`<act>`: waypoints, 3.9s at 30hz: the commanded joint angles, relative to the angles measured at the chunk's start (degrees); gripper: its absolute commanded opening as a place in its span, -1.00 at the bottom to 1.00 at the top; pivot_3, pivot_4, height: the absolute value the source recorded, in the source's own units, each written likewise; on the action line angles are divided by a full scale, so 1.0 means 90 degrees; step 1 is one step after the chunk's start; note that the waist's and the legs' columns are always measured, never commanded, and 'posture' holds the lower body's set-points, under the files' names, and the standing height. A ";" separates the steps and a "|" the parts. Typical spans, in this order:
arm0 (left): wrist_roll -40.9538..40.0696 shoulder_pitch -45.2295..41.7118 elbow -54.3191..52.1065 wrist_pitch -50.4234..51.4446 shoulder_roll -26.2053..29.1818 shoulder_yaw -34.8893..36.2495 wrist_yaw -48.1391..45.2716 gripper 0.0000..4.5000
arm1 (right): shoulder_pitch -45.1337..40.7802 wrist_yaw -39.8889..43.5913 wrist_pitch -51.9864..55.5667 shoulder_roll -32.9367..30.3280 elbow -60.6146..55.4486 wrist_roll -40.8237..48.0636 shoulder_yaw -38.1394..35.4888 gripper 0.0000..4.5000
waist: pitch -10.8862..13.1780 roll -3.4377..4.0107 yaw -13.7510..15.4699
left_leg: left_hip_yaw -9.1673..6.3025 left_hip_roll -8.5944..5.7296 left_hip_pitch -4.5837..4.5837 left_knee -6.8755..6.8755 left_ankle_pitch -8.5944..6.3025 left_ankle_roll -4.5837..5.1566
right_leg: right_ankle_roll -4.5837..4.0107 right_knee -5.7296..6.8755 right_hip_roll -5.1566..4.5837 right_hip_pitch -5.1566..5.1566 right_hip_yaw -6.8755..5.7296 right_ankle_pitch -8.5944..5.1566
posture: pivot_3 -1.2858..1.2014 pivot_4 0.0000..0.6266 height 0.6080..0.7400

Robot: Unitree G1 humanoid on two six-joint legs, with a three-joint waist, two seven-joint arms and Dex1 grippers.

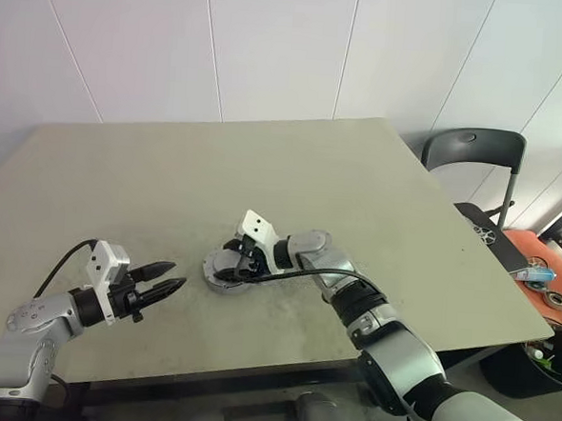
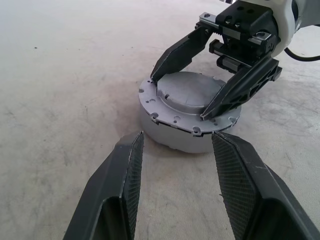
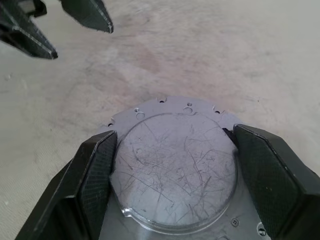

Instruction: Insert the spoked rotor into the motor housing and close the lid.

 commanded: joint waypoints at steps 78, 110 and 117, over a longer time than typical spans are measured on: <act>0.0398 -0.1563 0.0283 0.0292 -0.0750 -0.0755 0.0781 -0.05 | 0.0274 0.0556 0.0204 -0.0267 0.0566 -0.0466 0.0463 0.51 | -0.0034 -0.0017 0.0020 | 0.0000 -0.0006 0.0113 -0.0034 -0.0041 0.0064 | 0.0010 -0.0019 -0.0007 0.0107 0.0002 -0.0038 | 0.03 -1.00 1.00; 0.1335 -0.1616 0.0296 0.0540 -0.0484 -0.2077 0.0558 -1.00 | 0.0124 0.0748 0.0290 -0.0253 0.0357 -0.0106 0.0110 0.94 | -0.0050 0.0018 0.0029 | -0.0004 -0.0007 0.0114 -0.0045 -0.0041 0.0064 | 0.0009 -0.0043 -0.0007 0.0112 0.0006 -0.0040 | 0.03 -1.00 1.00; 0.1318 -0.1624 0.0292 0.0506 -0.0500 -0.2082 0.0550 -1.00 | 0.0058 0.1139 0.0640 -0.0314 0.0056 0.0248 -0.0141 0.99 | -0.0049 0.0020 0.0041 | -0.0004 -0.0008 0.0110 -0.0061 -0.0041 0.0064 | 0.0010 -0.0061 -0.0007 0.0113 0.0006 -0.0039 | 0.03 -1.00 1.00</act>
